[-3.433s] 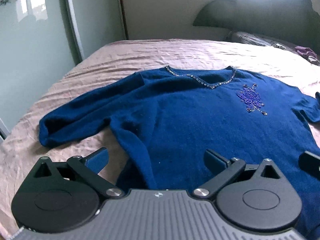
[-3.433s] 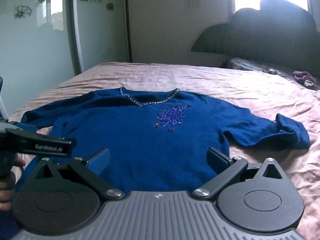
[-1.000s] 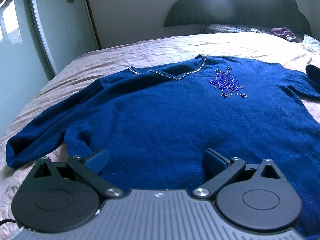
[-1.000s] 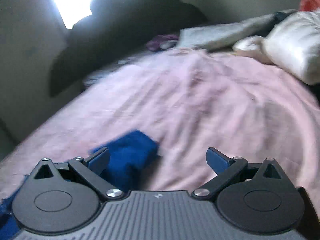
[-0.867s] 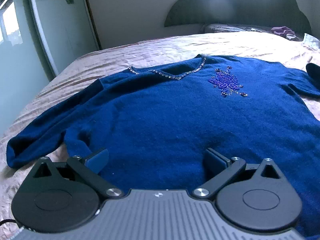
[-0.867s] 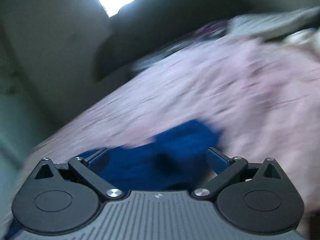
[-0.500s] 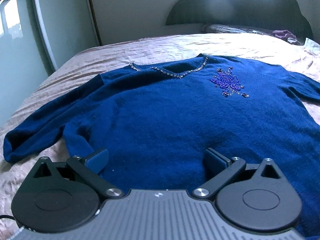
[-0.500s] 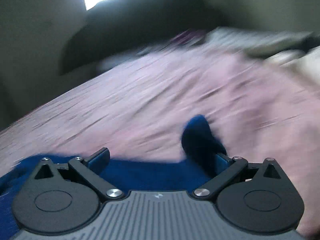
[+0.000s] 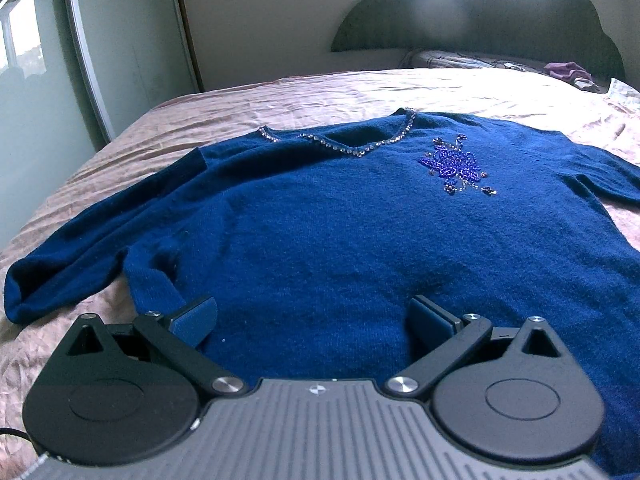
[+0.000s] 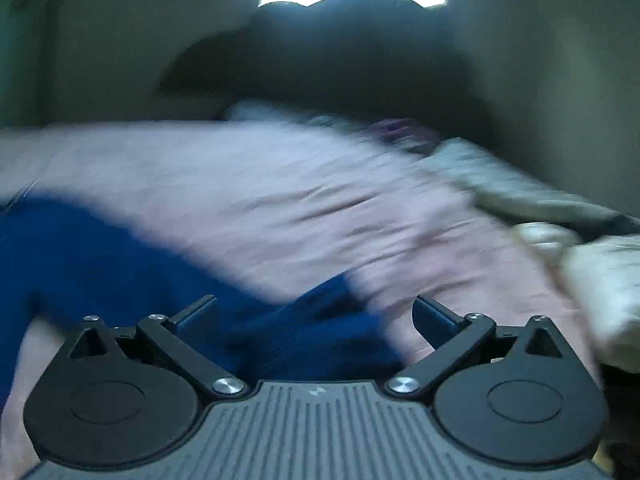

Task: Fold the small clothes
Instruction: 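Move the right gripper to a sweater sleeve cuff and close on it, then lift the held sleeve with the right gripper and carry it across the sweater body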

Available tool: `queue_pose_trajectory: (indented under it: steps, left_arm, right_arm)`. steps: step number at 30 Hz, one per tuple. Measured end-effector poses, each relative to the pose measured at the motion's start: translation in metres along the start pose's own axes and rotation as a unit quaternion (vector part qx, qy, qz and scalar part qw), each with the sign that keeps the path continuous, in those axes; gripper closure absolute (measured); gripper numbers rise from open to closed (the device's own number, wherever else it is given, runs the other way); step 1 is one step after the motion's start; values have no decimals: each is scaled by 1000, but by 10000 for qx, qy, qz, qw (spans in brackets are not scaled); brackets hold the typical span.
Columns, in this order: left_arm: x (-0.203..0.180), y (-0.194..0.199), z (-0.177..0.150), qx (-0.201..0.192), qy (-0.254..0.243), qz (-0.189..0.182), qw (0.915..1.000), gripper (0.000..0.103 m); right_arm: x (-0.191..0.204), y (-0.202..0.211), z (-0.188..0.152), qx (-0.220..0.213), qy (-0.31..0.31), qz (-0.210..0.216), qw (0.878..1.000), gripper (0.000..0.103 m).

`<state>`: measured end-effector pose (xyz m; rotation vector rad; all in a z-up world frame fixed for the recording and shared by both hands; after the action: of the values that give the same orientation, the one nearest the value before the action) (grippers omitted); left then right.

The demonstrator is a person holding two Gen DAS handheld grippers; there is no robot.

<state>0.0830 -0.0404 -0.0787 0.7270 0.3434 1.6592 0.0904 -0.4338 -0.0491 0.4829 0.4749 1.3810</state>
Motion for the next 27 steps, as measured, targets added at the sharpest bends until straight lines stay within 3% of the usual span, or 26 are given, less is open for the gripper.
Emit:
queue_pose_trajectory:
  steps: [5, 8, 9, 10, 15, 21, 23, 27]
  left_arm:
    - [0, 0, 0, -16, -19, 14, 10000, 1]
    - [1, 0, 0, -17, -3, 18, 10000, 1]
    - [1, 0, 0, -18, -3, 22, 10000, 1]
    - [0, 0, 0, -21, -9, 26, 10000, 1]
    - [0, 1, 0, -25, -55, 27, 10000, 1]
    - [3, 4, 10, 25, -196, -93, 9998, 1]
    - [9, 7, 14, 46, -129, -155, 9998, 1]
    - [26, 11, 27, -52, 64, -109, 9999, 0]
  right_arm:
    - [2, -14, -9, 11, 9, 139, 9999, 2]
    - [2, -18, -15, 136, 76, 63, 9999, 19]
    - [3, -15, -15, 120, 61, -4, 9999, 29]
    - [-1, -14, -18, 106, 0, -65, 9999, 47]
    - [-31, -7, -20, -123, -715, 85, 9973, 90]
    - [-57, 9, -5, -564, -1532, 523, 9852, 98]
    - [-71, 13, 4, -748, -1993, 826, 9736, 98]
    - [-108, 29, 31, -1286, -2897, 1353, 9387, 98]
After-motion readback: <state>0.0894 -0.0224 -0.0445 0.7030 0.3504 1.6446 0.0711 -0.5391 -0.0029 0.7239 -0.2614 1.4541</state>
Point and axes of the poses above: each gripper's, at about its wrist camera, not at the fingertips, and y roughly against the way its jaws point, x to its left, z to its top, the point moved 3 cm from there along -y, roughly the way its jaws point, and after that the axes turned 10 degrees about z, right-handed, at the moved point
